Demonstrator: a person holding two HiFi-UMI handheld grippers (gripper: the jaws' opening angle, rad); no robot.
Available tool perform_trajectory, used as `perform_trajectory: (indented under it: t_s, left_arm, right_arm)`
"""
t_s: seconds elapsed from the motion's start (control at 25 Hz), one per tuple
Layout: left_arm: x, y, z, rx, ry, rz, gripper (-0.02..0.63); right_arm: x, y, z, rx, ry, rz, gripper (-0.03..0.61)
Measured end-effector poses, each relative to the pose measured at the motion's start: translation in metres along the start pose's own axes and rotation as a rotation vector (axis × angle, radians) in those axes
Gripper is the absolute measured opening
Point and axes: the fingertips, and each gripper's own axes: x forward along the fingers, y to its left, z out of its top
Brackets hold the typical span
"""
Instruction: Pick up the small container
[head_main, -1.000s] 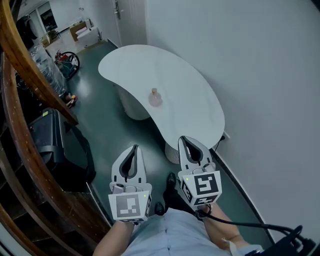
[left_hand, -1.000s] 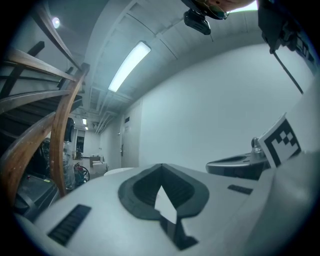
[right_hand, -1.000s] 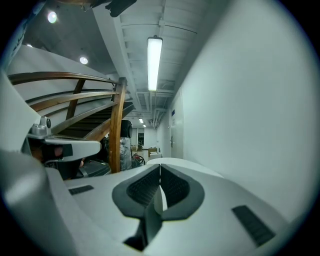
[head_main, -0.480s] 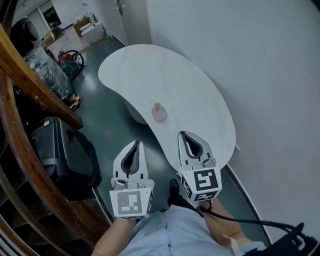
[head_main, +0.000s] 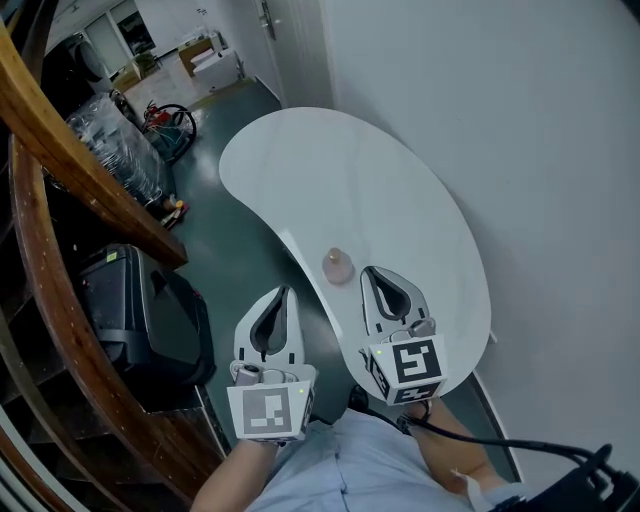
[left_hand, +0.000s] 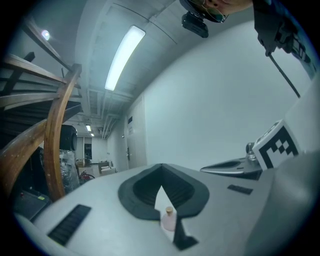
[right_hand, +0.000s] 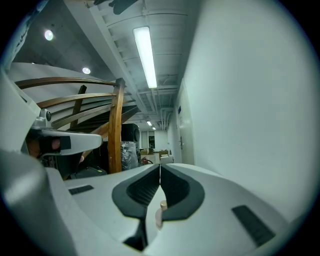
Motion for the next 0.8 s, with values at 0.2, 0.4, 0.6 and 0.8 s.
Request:
perform_trajectory:
  t_s: [0.2,0.4,0.6,0.8]
  left_arm:
    - [0.01,0.014,-0.01,-0.049,0.039,0.052,-0.002]
    - [0.021,0.018,-0.02,-0.15,0.042,0.051,-0.002]
    - [0.041,0.028,-0.039,-0.162,0.082,0.013,-0.002]
    - [0.056,0.031,-0.062,-0.183,0.156,-0.021,-0.002]
  right_arm:
    - [0.021,-0.001,-0.005,0.005,0.009,0.027,0.002]
    - [0.038,-0.002,-0.025,0.012,0.05,0.029,0.002]
    - [0.057,-0.003,-0.052,0.022,0.095,0.019,0.003]
    - [0.062,-0.004,-0.08,0.045,0.158,-0.002,0.003]
